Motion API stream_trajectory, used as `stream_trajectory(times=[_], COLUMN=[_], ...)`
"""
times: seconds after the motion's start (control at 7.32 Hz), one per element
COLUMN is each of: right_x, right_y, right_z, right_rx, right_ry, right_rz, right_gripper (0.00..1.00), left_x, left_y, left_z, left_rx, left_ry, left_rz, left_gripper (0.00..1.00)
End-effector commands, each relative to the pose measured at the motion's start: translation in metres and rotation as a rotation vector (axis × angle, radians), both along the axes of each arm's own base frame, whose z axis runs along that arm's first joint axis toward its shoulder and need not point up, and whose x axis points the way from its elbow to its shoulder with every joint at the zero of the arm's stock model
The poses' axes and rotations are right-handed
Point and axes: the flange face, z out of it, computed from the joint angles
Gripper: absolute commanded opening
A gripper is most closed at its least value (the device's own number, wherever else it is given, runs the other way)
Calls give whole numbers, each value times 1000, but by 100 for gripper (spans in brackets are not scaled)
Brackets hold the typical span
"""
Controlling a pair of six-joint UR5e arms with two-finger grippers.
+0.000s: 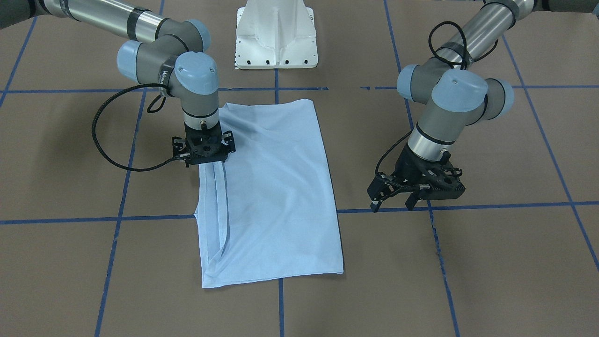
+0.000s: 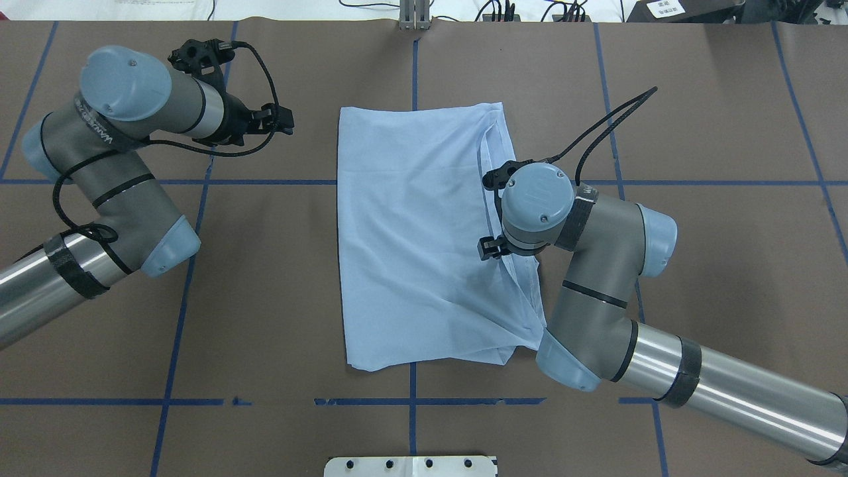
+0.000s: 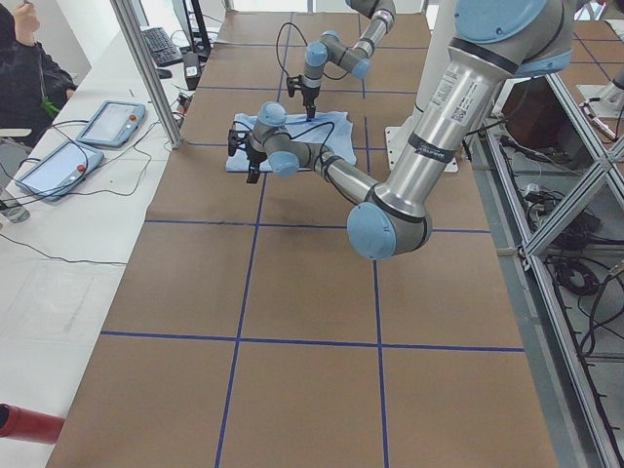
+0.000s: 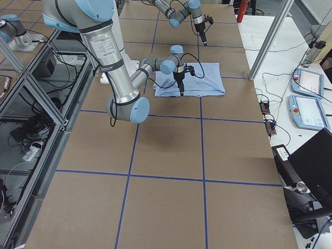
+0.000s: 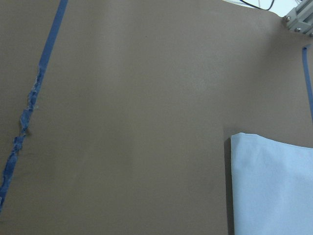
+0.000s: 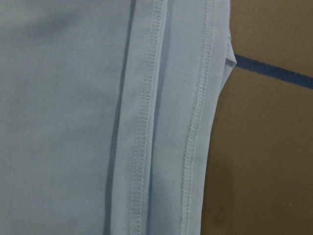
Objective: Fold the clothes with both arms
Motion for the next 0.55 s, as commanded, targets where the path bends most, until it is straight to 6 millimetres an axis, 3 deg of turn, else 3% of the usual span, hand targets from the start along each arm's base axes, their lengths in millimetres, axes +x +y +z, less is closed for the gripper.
stream_trajectory(times=[0.0, 0.27, 0.41], right_x=[0, 20, 40], right_y=[-1, -21, -40], right_z=[5, 13, 17], right_rx=[-1, 15, 20], right_ry=[11, 30, 33], right_rz=[-6, -12, -20], right_gripper=[100, 100, 100], left_x=[0, 1, 2], left_y=[0, -1, 0], left_z=[-1, -6, -6], left_rx=[1, 4, 4], left_ry=[1, 7, 7], left_rz=[0, 1, 2], left_gripper=[100, 100, 100])
